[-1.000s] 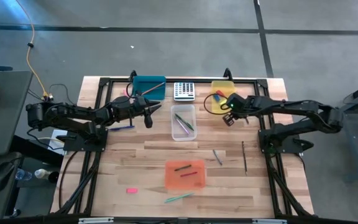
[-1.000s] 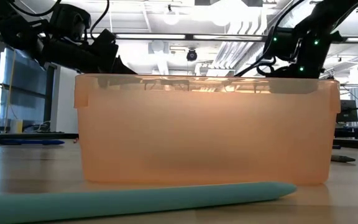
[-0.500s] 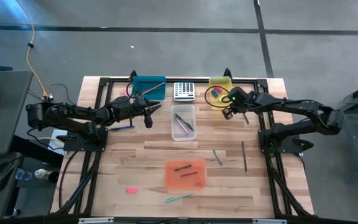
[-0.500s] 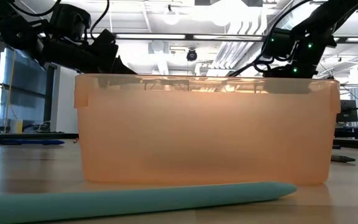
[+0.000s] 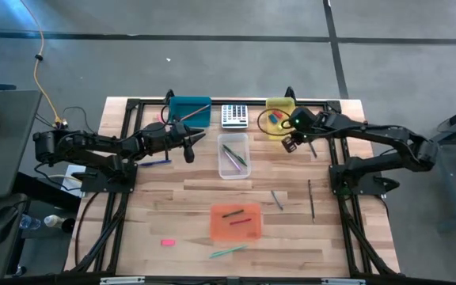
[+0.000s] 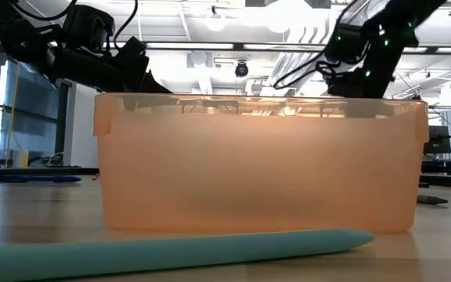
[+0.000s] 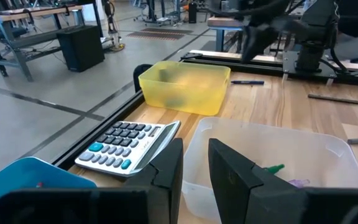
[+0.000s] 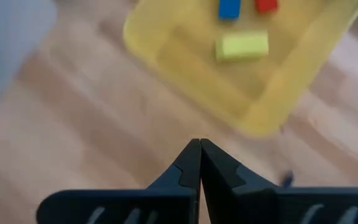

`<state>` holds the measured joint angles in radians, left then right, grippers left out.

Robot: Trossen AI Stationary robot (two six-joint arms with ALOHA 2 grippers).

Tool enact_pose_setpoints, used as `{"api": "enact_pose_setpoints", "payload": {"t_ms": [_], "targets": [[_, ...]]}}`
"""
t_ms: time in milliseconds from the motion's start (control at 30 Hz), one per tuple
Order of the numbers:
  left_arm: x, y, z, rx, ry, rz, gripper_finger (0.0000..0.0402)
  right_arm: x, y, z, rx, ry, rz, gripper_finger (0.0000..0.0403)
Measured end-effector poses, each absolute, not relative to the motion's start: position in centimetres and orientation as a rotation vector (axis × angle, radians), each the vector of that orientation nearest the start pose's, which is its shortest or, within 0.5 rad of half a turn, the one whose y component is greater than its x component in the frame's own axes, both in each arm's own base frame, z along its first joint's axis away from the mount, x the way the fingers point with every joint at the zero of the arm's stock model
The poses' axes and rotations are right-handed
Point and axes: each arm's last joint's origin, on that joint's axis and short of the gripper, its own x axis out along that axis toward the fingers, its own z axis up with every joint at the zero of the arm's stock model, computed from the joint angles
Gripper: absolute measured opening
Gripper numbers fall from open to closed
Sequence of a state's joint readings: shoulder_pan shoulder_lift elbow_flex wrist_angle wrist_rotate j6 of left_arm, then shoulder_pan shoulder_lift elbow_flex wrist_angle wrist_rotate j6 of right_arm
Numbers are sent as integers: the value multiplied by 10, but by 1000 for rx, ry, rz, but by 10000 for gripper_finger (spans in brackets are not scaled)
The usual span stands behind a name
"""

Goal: Sort crayons/erasers/pens/pencils in bins
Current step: Put the yellow eraser into the yellow bin, then put the blue crayon into the orange bin

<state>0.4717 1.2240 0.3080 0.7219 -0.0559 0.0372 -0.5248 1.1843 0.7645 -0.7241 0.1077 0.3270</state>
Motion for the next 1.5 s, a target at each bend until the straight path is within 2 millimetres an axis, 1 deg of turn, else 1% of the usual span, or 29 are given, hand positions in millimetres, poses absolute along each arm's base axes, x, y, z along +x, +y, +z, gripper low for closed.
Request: {"api": "enact_pose_setpoints", "payload": {"t_ms": [67,133,200,267,367,433,500,567,733,867,1033,1233,1400,1500], "targets": [[197,102,175,-4,203,522,64,176,-102,222,508,1119,-727,0],[197,102,175,-4,203,522,64,170,-97,222,512,1180,-713,0],[197,102,175,-5,205,522,64,164,-93,216,532,1197,-694,0],[197,102,175,-5,206,522,64,156,-88,205,566,1223,-694,0],[197,102,175,-6,210,521,64,142,-83,190,624,1244,-745,2],[197,102,175,-6,210,522,64,139,-82,188,648,1230,-781,10],[197,102,175,-6,210,522,64,142,-84,193,655,1187,-794,26],[197,102,175,-6,209,522,64,141,-87,194,687,1168,-832,48],[197,102,175,-5,210,521,64,136,-98,187,775,1178,-963,107],[197,102,175,-6,210,520,64,135,-111,179,815,1189,-1025,137],[197,102,174,-8,220,520,64,136,-125,171,831,1197,-1032,144],[197,102,173,0,224,519,64,133,-134,160,844,1242,-1032,137],[197,102,173,2,227,519,64,120,-131,136,913,1209,-1023,133],[197,102,173,2,226,519,64,116,-130,129,935,1174,-1044,133]]}}
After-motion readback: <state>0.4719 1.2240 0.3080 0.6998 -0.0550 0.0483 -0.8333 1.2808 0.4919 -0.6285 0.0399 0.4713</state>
